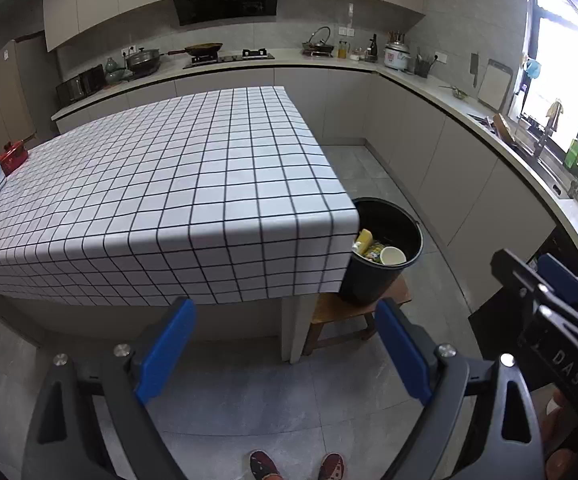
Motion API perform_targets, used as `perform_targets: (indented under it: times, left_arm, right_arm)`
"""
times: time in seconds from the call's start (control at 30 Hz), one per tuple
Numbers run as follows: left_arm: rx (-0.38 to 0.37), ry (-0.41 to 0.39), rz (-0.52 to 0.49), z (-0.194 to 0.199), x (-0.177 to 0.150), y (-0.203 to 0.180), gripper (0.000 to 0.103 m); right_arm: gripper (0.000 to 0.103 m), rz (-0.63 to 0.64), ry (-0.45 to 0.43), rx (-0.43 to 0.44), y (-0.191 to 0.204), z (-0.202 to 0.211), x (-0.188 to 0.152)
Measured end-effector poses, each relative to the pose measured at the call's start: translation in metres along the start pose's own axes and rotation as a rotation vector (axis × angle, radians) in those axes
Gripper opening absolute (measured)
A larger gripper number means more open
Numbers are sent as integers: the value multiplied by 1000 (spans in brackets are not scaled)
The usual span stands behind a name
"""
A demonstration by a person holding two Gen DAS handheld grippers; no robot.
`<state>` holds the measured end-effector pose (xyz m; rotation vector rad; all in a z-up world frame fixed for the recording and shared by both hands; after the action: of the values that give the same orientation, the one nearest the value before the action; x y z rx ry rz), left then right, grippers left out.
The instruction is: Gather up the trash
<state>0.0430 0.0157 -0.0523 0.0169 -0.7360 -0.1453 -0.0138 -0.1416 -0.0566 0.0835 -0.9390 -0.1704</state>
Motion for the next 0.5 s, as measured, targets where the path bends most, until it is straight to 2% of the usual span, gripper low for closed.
perform_targets:
  times: [0.3, 0.5]
  left_arm:
    - [-11, -21, 13, 23, -12, -45, 92]
    - [-1, -25, 23, 31, -15, -58, 92]
  right_arm:
    - [78, 13, 6, 38, -42, 26, -7]
    - [78, 11, 3, 57, -59, 30, -8]
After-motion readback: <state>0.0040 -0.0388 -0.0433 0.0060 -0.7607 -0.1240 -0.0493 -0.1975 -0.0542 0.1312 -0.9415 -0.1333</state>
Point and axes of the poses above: each gripper's, at about its wrist camera, not at the fingertips, and z roughly against the way its jaws point, y to its left, x to its top, the point moved 1 cm from there along -z, roughly the way its jaws point, and after that the axes turned 8 degrees about x, right-handed, at the moved point
